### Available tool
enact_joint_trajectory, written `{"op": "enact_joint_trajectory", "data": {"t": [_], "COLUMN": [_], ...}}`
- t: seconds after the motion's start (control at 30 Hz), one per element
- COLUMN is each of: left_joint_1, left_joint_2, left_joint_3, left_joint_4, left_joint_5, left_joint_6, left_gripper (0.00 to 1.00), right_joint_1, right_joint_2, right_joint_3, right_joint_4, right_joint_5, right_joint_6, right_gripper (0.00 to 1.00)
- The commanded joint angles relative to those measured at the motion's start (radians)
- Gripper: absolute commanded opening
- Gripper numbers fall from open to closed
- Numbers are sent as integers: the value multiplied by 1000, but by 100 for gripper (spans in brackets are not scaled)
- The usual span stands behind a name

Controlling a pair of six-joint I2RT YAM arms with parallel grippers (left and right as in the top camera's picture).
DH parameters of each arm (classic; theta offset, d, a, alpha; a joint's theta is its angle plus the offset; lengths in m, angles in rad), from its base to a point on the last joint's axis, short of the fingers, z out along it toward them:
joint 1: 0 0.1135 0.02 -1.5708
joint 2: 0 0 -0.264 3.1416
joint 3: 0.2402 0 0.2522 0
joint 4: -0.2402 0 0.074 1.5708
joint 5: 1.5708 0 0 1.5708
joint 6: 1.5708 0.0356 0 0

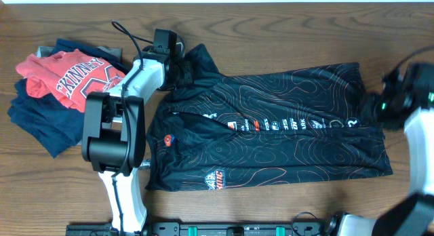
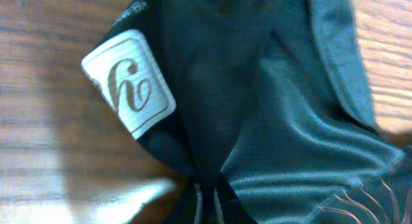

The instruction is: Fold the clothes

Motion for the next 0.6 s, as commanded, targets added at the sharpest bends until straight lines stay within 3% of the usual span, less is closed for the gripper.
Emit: {"op": "enact_joint_trajectory", "data": {"t": [0.0, 0.23, 0.57], "left_joint_1": [-1, -1, -5], "left_joint_2": [-39, -39, -39], "left_joint_3": [-5, -5, -5], "left_joint_4": [-30, -63, -65], "left_joint_5": [32, 32, 31], "left_joint_6": [-18, -18, -18], "left_gripper": [6, 6, 6], "right_joint_1": [24, 51, 96], "right_joint_2": [156, 470, 671], "right_joint_3": [155, 369, 383], "right_joint_4": [11, 217, 540], "right_joint_5": [16, 51, 119], "right_joint_6": [-23, 9, 75], "right_gripper": [53, 57, 60]}}
